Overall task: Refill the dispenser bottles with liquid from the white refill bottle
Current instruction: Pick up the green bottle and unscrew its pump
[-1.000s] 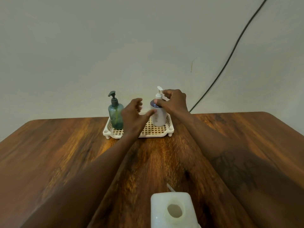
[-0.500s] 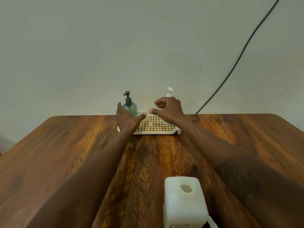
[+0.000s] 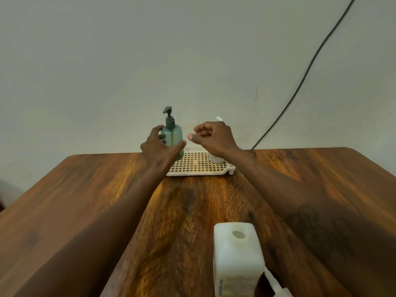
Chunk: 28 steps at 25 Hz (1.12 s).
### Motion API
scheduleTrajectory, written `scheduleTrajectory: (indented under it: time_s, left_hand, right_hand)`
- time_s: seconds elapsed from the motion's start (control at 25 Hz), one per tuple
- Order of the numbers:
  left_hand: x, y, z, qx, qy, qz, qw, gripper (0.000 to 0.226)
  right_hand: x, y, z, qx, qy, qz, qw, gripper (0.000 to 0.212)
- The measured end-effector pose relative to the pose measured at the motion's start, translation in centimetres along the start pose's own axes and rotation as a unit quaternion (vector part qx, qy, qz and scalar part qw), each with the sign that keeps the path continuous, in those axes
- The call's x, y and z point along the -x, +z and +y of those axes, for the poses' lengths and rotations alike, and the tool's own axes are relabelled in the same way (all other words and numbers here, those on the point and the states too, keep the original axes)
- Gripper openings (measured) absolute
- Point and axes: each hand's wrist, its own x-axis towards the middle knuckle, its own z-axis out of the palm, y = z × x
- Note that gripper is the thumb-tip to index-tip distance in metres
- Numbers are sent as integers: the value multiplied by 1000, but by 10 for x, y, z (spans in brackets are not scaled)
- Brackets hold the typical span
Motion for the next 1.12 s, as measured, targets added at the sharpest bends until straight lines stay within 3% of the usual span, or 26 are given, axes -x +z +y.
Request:
scheduleTrajectory:
  time_s: [0.2, 0.56, 0.8, 1.0, 1.12]
  left_hand:
    - [37, -53, 47, -20, 51, 19, 998, 85]
    - [128, -151, 102, -5, 130, 48, 990, 83]
    - [190, -188, 96, 38, 134, -11, 990, 82]
    - [230, -208, 78, 90, 125, -97, 983, 82]
    - [255, -214, 71, 90, 126, -100, 983, 83]
  right_hand:
    - [35, -31, -68, 2, -62, -14, 998, 45]
    - [116, -57, -162, 47, -135, 35, 989, 42]
    - [178, -47, -175, 67, -158, 31, 985, 38]
    - [226, -47, -172, 69, -199, -55, 976, 22]
    - [247, -54, -163, 23, -171, -128, 977, 31]
